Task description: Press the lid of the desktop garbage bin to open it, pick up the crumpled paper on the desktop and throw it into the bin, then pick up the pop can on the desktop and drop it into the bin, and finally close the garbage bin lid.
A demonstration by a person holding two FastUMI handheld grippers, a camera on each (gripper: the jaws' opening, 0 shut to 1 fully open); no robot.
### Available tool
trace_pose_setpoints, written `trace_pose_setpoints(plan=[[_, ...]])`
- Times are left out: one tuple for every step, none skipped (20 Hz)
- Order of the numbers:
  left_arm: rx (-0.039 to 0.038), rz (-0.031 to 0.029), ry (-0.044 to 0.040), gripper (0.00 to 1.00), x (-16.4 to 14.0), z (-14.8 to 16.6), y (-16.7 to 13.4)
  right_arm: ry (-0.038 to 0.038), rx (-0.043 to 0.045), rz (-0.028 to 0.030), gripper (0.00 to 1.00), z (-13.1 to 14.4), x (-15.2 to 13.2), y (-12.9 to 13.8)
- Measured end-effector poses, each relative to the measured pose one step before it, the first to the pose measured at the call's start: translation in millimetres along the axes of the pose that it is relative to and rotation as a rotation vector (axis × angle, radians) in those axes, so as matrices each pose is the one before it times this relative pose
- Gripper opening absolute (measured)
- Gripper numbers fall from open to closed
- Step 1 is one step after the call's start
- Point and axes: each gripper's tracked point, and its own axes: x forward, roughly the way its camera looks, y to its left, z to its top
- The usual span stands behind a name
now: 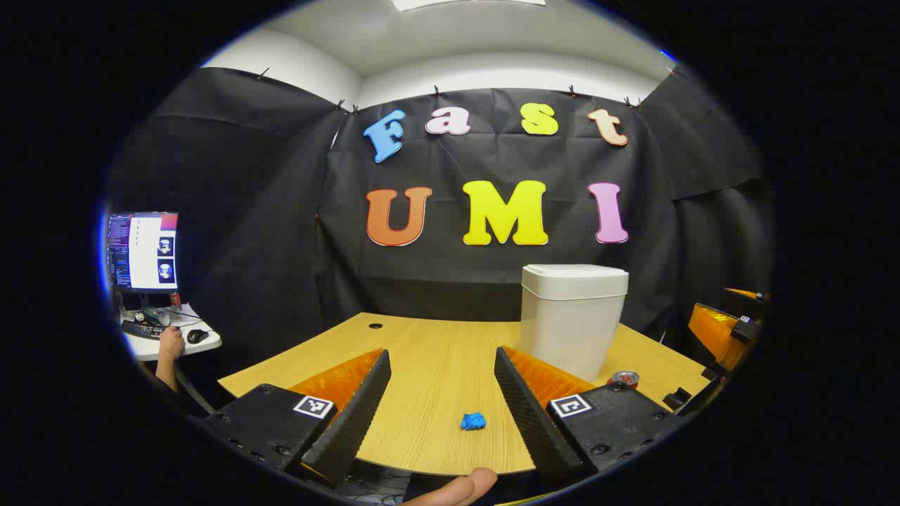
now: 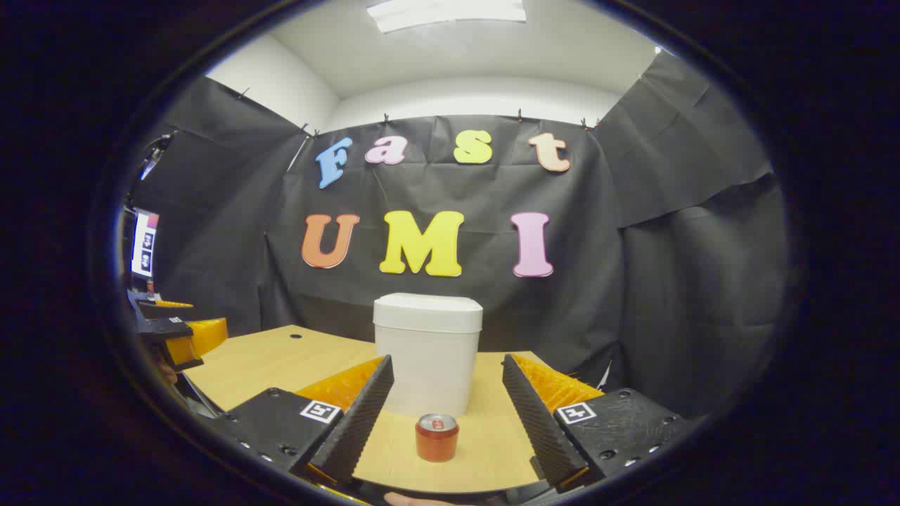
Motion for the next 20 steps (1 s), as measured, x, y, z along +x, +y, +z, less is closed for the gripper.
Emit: trace_pose_setpoints(plan=[[-0.01133,-0.00116,0.01542,1.0,1.41,-3.5,-0.08,0.00148,-0.00583,0.00377,0.95,-0.95,-0.25,1.7],[-0.00939,-0.00612,0.00679,0.96,1.6,-0.74,-2.65,0.00036,-0.00606,0.00013,0.95,-0.23,0.81,0.82],[-0.00432,-0.00543,0.00349,0.96,-0.29,-0.35,-0.85,0.00007,-0.00348,-0.00124,0.95,-0.38,0.07,-0.32],[0.00054,-0.00122,0.00037,0.96,-0.45,0.18,0.23,-0.00033,0.0004,0.00117,0.96,0.28,0.32,0.45],[0.00342,0.00078,-0.00143,0.96,0.33,0.72,0.9,0.00219,0.0023,0.00194,0.98,-1.32,0.71,0.77],[0.00336,-0.00192,-0.00232,0.96,-0.16,-0.14,-0.88,0.00268,0.00383,0.00226,0.95,-0.48,0.68,0.65],[0.00072,-0.00346,-0.0022,0.96,-0.44,0.49,-1.31,0.00398,0.00467,0.00431,0.95,-0.26,0.53,1.17],[-0.00178,-0.00509,0.00243,0.96,0.59,-1.65,-1.43,0.0045,0.00405,0.0046,0.98,-1.56,0.11,1.56],[-0.00176,-0.00411,0.00429,0.96,0.47,-1.18,-1.26,0.00481,0.00045,0.00246,0.98,-1.26,0.26,1.23],[-0.00138,-0.00547,0.00547,0.96,0.06,-1.65,-1.92,0.00409,-0.00127,-0.00488,0.98,-0.47,0.97,-0.69],[0.00059,-0.0044,0.00681,0.96,0.37,-1.2,-1.26,0.00164,-0.00601,-0.0021,0.98,-0.46,0.51,-0.68],[0.00347,0.00093,0.00509,0.96,0.0,-1.95,0.36,-0.00146,-0.00654,0.00101,0.93,1.0,-0.38,1.11],[0.00642,0.00125,0.0024,0.96,0.37,-0.53,0.41,-0.00255,-0.0048,0.00218,0.95,0.04,-0.06,1.16],[0.00528,0.00063,0.00099,0.96,1.41,-0.94,-0.88,-0.00176,-0.00196,0.00263,0.95,0.52,-0.63,0.33],[0.00282,-0.00231,0.00439,0.96,0.51,-1.11,-3.48,-0.00105,0.00167,0.00219,0.95,-0.79,1.02,0.78],[0.00164,-0.00815,0.00473,0.96,0.34,-2.29,-1.36,0.00167,0.00425,-0.00004,0.95,-0.07,0.41,0.43],[0.00374,-0.00823,0.00473,0.96,1.06,-1.37,-3.72,0.00392,0.00711,-0.00404,0.95,-1.96,0.89,-1.3],[0.00485,-0.00157,0.00385,0.96,-0.68,-1.68,-0.28,0.00791,0.00596,-0.00432,0.95,-2.23,0.96,-1.46],[0.00563,0.00144,0.00173,0.96,0.44,-0.56,-0.26,0.01028,0.0013,-0.00055,0.98,-3.41,1.0,0.24],[0.0054,0.00045,0.00071,0.96,-0.17,-0.54,0.21,0.0104,0.00066,0.00032,0.96,-2.62,1.43,-0.13]])
